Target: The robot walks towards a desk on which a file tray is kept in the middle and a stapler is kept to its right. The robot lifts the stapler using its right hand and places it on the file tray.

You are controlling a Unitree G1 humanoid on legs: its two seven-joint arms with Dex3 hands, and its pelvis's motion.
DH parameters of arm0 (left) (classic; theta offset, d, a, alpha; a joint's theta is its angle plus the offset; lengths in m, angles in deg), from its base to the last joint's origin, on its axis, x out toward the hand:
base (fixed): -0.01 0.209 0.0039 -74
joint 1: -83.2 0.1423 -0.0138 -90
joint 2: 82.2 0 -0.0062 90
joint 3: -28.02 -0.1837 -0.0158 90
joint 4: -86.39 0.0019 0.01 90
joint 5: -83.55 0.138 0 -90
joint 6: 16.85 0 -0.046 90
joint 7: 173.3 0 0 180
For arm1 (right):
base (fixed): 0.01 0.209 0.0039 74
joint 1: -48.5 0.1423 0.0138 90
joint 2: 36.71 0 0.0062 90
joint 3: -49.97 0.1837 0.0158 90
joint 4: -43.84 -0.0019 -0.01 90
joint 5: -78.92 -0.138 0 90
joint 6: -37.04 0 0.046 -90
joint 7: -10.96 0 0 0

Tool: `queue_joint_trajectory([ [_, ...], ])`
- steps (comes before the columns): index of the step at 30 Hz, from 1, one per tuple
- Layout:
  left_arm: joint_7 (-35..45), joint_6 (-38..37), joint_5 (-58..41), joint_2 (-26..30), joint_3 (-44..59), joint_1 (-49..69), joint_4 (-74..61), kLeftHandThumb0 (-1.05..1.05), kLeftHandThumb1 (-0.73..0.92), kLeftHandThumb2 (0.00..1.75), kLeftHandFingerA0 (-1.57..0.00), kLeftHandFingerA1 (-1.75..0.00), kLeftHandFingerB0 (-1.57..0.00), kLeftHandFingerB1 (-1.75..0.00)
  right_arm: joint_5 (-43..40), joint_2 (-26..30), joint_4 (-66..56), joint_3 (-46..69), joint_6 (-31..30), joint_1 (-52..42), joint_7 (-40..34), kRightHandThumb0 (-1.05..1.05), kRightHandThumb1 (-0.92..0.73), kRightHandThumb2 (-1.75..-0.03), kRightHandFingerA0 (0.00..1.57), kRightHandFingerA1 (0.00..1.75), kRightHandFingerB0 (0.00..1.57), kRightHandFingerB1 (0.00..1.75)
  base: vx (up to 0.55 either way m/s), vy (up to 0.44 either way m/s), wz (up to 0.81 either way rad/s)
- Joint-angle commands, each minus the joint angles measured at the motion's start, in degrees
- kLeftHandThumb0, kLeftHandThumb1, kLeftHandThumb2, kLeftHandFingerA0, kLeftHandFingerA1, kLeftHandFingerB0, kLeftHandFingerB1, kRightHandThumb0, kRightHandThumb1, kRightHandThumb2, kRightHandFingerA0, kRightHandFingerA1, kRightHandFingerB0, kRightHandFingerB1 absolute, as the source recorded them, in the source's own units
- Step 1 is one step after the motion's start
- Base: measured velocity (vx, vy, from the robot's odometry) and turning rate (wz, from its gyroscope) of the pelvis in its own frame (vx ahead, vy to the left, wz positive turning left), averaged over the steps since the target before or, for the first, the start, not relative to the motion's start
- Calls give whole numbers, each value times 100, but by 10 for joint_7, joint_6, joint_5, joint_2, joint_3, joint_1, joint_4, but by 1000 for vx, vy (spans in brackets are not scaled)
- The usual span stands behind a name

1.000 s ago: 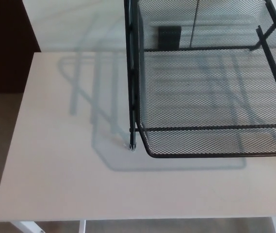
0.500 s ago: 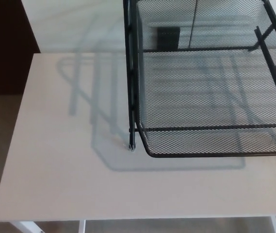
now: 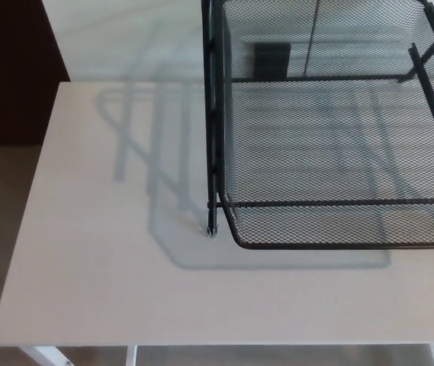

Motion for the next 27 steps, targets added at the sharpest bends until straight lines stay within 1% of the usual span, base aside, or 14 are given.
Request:
queue_joint_trajectory([
  [1, 3, 29, -13, 4, 3, 4, -5, -80, 75, 108, 0, -36, 0, -22, 15, -48, -80, -100, -14, -58, 29, -38, -50, -81, 0, 32, 0, 14, 0, 0, 0],
  [3, 3, 29, -14, 4, 4, 5, -6, -81, 75, 108, 0, -35, -1, -21, 34, -52, -109, -141, 13, -84, 35, -47, -64, -59, 2, 41, 0, 19, 0, 0, 0],
  [10, 7, 35, 1, 18, -9, 12, 0, -81, 77, 110, 0, -34, 0, -22, 12, -50, -60, -169, 136, -152, 79, -59, -37, -78, 0, 31, 0, 17, 0, 0, 0],
  [11, 8, 28, 3, 18, -10, 16, -2, -82, 77, 111, -2, -35, 0, -23, -85, -89, -108, -76, 34, -150, 63, -34, -48, -78, 0, 18, 0, 4, 0, 0, 0],
  [12, -6, 33, -1, 14, -5, 17, -8, -77, 76, 85, -5, -38, 0, -11, -60, -63, -35, -78, 54, -132, 46, -30, -59, -79, 0, 14, 0, 0, 0, 0, 0],
  [15, -13, 37, -7, 11, 2, 16, -9, -78, 72, 104, -3, -40, 0, -25, -32, -33, 21, -87, 80, -133, 61, -35, -68, -60, 0, 22, 0, 10, 0, 0, 0],
  [17, -10, 40, -10, 8, 4, 23, -32, -86, 76, 107, -1, -38, 0, -18, -46, 2, -71, -47, -72, -180, 35, -53, -69, -63, 25, 63, 7, 18, 0, 0, 0],
  [18, -5, 39, -10, 13, 5, 21, -25, -73, 92, 67, -2, -38, 0, -11, -36, 22, -86, -45, -96, -163, 15, -48, -72, -67, 4, 22, 7, 25, 0, 0, 0],
  [19, 6, 39, -7, 16, 0, 22, -28, -80, 77, 110, 0, -35, 0, -20, -23, 10, -97, -25, -78, -157, -43, -62, -45, -81, 0, 32, 0, 12, 0, 0, 0],
  [20, 5, 44, -15, 15, 7, 18, -24, -75, 92, 70, -1, -34, 0, -7, -60, 49, -66, 29, -86, -108, -49, -45, -55, -82, 2, 42, 0, 11, 0, 0, 0],
  [22, 6, 46, -17, 13, 8, 28, -35, -88, 79, 109, 0, -30, 0, -15, -100, 35, -70, 87, -70, -84, -65, -42, -55, -77, 3, 30, 0, 0, 0, 0, -3],
  [23, -2, 46, -15, 11, 8, 21, -30, -86, 76, 108, -1, -35, 0, -19, -132, 30, -61, 120, 45, -62, -17, -33, -58, -80, 0, 16, 0, 0, 0, 0, 0],
  [26, -4, 54, -14, 11, 7, 17, -35, -81, 74, 108, -6, -36, 0, -24, -127, 38, -107, 136, 17, -20, -41, -42, -54, -80, 4, 45, 0, 6, 0, 0, 0],
  [27, -4, 45, -9, 12, 4, 16, -35, -79, 75, 109, 0, -38, 0, -26, -114, 46, -119, 127, 28, -8, -37, -47, -50, -81, 0, 27, 0, 9, 0, 0, 0],
])
